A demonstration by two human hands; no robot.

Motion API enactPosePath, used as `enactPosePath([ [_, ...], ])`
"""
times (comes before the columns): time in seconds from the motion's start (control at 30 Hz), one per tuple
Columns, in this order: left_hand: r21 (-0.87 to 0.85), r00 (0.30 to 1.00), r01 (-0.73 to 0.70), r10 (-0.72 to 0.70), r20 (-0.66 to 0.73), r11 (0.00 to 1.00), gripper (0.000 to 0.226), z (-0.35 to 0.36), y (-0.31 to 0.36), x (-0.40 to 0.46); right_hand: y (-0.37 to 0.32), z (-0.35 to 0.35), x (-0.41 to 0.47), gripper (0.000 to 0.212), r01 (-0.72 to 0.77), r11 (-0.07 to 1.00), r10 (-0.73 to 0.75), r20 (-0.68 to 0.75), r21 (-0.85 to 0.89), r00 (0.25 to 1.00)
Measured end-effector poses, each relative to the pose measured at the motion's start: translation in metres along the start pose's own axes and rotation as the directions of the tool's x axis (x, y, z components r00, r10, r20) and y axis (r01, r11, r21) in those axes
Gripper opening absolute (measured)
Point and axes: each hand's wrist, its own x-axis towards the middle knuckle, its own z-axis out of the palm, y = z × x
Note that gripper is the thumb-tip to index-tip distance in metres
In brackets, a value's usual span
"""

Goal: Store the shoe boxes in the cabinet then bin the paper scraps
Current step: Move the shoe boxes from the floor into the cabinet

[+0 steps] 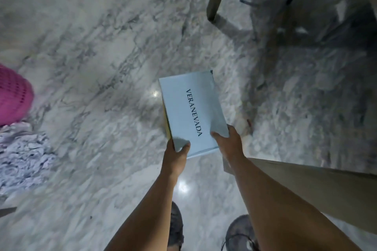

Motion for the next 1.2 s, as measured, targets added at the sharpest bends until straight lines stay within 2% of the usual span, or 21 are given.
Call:
enactPosePath([
  [0.13, -0.059, 0.999, 0.027, -0.029, -0.04, 0.998, 0.045, -0.014, -0.017, -0.034, 0.002, 0.004, -0.039, 0.048, 0.086, 0.996, -0.086, -0.015, -0.01, 0.996],
  [0.27, -0.239, 0.987, 0.075, -0.105, -0.119, 0.968, 0.038, -0.053, -0.042, -0.106, 0.004, 0.017, -0.103, 0.046, 0.176, 0.981, -0.169, 0.092, -0.078, 0.981],
  [0.4, -0.402, 0.947, 0.101, -0.212, -0.242, 0.91, 0.039, -0.106, -0.088, -0.197, 0.0, 0.044, -0.198, 0.045, 0.296, 0.938, -0.245, 0.259, -0.181, 0.934],
  [0.53, -0.467, 0.855, 0.06, -0.287, -0.433, 0.882, 0.038, -0.174, -0.151, -0.3, -0.002, 0.084, -0.326, 0.046, 0.422, 0.855, -0.257, 0.461, -0.302, 0.849],
  [0.6, -0.508, 0.81, -0.009, -0.292, -0.509, 0.861, 0.05, -0.208, -0.203, -0.339, -0.002, 0.106, -0.394, 0.044, 0.464, 0.827, -0.217, 0.58, -0.318, 0.785],
  [0.67, -0.477, 0.71, -0.058, -0.299, -0.637, 0.877, 0.071, -0.238, -0.27, -0.352, -0.002, 0.133, -0.463, 0.042, 0.515, 0.801, -0.197, 0.678, -0.305, 0.708],
  [0.7, -0.467, 0.668, -0.085, -0.298, -0.682, 0.88, 0.075, -0.257, -0.28, -0.358, -0.003, 0.147, -0.494, 0.037, 0.555, 0.784, -0.227, 0.703, -0.278, 0.674],
  [0.73, -0.48, 0.625, -0.094, -0.323, -0.71, 0.872, 0.073, -0.286, -0.279, -0.373, -0.005, 0.162, -0.524, 0.034, 0.585, 0.772, -0.264, 0.713, -0.248, 0.65],
  [0.8, -0.486, 0.579, -0.113, -0.34, -0.741, 0.867, 0.058, -0.341, -0.251, -0.434, -0.014, 0.194, -0.572, 0.042, 0.606, 0.77, -0.307, 0.716, -0.201, 0.627],
  [0.87, -0.516, 0.53, -0.233, -0.338, -0.778, 0.824, 0.047, -0.394, -0.214, -0.485, -0.034, 0.231, -0.614, 0.053, 0.644, 0.748, -0.357, 0.723, -0.158, 0.592],
  [0.9, -0.545, 0.522, -0.285, -0.349, -0.778, 0.789, 0.045, -0.422, -0.201, -0.497, -0.047, 0.25, -0.633, 0.056, 0.675, 0.728, -0.398, 0.73, -0.117, 0.555],
  [1.0, -0.497, 0.523, -0.338, -0.28, -0.805, 0.799, 0.041, -0.502, -0.179, -0.508, -0.09, 0.316, -0.676, 0.052, 0.751, 0.659, -0.505, 0.724, -0.028, 0.47],
  [1.13, -0.48, 0.48, -0.379, -0.275, -0.833, 0.792, 0.07, -0.602, -0.18, -0.478, -0.144, 0.414, -0.716, 0.049, 0.789, 0.613, -0.584, 0.697, 0.042, 0.417],
  [1.2, -0.486, 0.468, -0.424, -0.274, -0.84, 0.764, 0.071, -0.65, -0.183, -0.454, -0.16, 0.461, -0.725, 0.051, 0.791, 0.61, -0.608, 0.675, 0.059, 0.419],
])
